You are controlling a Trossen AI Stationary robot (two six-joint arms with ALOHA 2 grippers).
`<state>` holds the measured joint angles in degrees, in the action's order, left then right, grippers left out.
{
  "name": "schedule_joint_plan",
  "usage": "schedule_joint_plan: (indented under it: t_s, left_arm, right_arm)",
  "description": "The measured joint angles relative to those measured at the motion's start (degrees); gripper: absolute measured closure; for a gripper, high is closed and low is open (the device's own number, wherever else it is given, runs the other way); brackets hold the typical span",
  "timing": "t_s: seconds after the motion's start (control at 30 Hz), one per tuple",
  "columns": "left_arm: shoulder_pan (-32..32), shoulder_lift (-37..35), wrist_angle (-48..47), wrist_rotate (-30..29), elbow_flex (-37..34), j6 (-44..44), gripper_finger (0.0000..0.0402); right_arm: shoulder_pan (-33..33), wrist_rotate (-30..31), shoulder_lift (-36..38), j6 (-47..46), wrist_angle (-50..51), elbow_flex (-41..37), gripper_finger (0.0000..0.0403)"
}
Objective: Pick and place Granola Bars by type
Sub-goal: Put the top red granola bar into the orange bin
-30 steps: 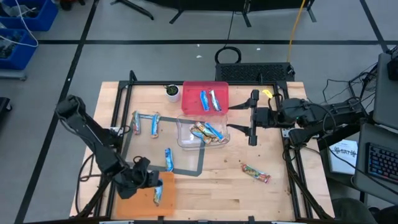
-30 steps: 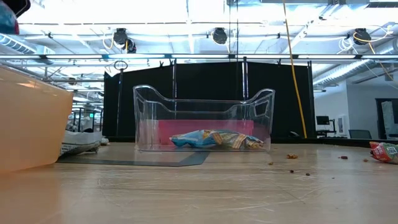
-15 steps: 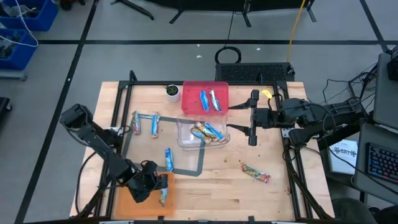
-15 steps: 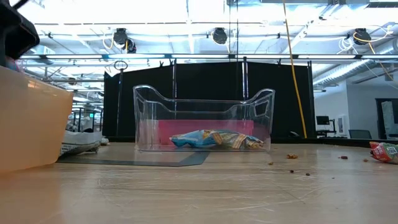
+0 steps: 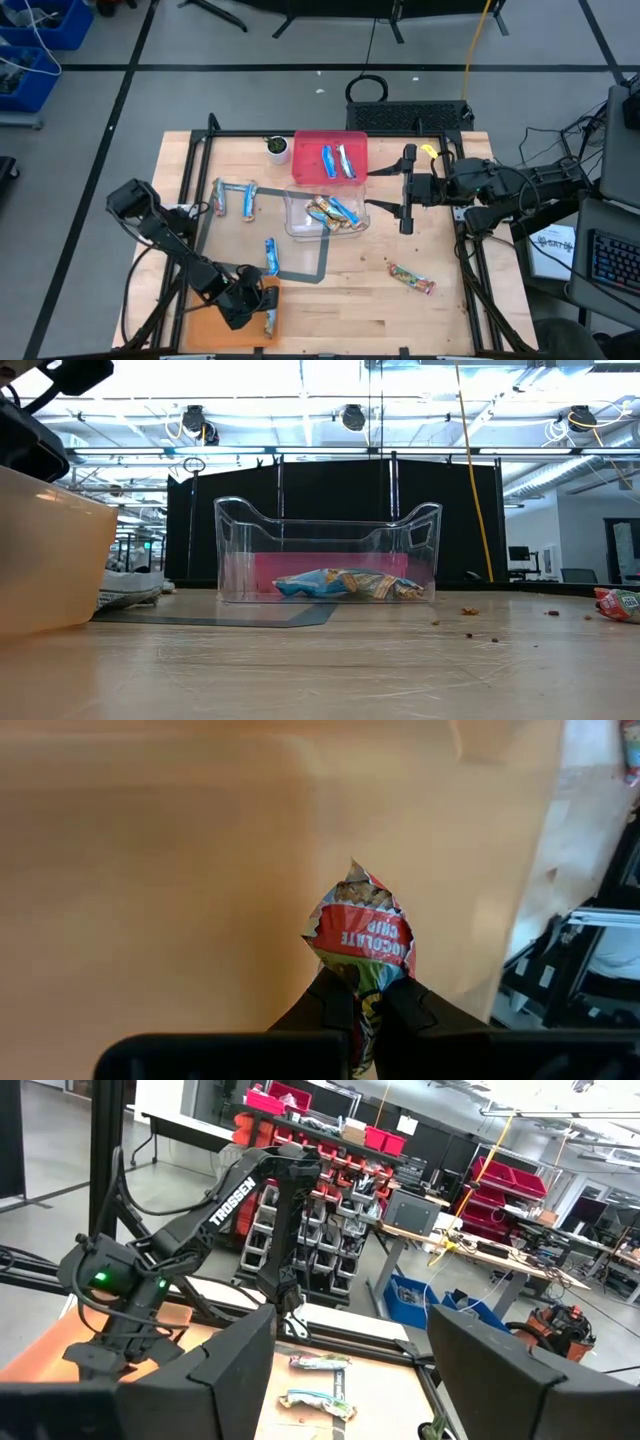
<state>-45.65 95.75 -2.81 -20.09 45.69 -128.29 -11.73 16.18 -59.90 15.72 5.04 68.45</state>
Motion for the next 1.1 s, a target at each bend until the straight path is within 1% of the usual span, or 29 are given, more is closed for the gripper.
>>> schedule_joint_plan:
  t_s: [0.1, 0.13, 0.37, 0.6, 0.87, 1.0, 1.1]
  left_arm:
    - [0.4, 0.0, -0.1, 0.1, 0.0, 0.0, 0.0387]
    - [0.4, 0.0, -0.2, 0.1, 0.0, 0.0, 0.0380]
    - [0.8, 0.0, -0.4, -0.9, 0.0, -0.4, 0.0299]
    - [1.1, 0.0, -0.4, -2.5, 0.0, 0.8, 0.0233]
    - [1.1, -0.5, -0.9, -4.4, 0.0, 1.1, 0.0168]
    - [1.1, -1.7, -2.2, -5.1, 0.0, 1.2, 0.0141]
    - [0.9, -3.1, -2.0, -6.0, 0.0, 2.8, 0.0125]
  right_arm:
    - [0.0, 0.0, 0.0, 0.0, 0.0, 0.0, 0.0149]
    - [0.0, 0.0, 0.0, 0.0, 0.0, 0.0, 0.0149]
    - [0.0, 0.0, 0.0, -1.4, 0.0, 0.0, 0.0149]
    - [0.0, 0.0, 0.0, -1.5, 1.2, 0.0, 0.0149]
    - [0.0, 0.0, 0.0, -1.4, 1.5, 0.0, 0.0149]
    - [0.0, 0.0, 0.0, -1.3, 1.8, 0.0, 0.0149]
    - [0.0, 0.0, 0.0, -1.3, 1.8, 0.0, 0.0149]
